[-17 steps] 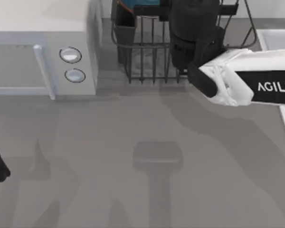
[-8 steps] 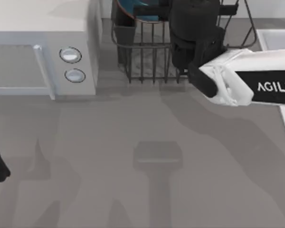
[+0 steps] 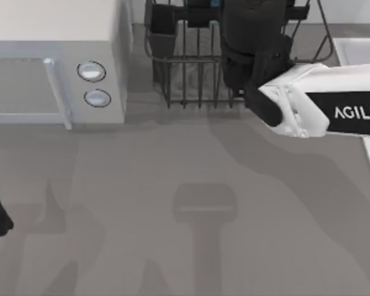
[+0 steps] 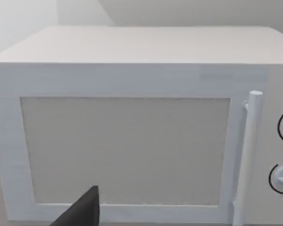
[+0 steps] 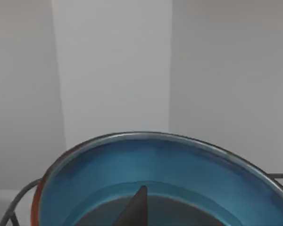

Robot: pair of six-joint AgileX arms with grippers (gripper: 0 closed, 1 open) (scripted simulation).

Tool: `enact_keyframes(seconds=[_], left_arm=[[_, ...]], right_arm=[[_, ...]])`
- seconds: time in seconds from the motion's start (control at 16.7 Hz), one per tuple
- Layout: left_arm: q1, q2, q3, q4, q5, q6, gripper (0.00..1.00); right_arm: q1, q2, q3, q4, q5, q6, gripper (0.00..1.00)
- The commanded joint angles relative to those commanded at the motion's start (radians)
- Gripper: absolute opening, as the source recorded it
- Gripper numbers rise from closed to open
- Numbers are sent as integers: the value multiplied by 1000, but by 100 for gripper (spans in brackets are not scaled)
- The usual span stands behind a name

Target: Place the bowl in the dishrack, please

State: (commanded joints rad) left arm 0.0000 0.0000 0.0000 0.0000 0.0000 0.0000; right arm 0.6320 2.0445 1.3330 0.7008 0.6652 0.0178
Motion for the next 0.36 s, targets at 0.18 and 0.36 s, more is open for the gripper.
enact_keyframes(seconds=[0.18,0.36], left_arm=[[0,0,0,0,0,0,100],[0,0,0,0,0,0,100]], right_arm=[[0,0,0,0,0,0,100],[0,0,0,0,0,0,100]])
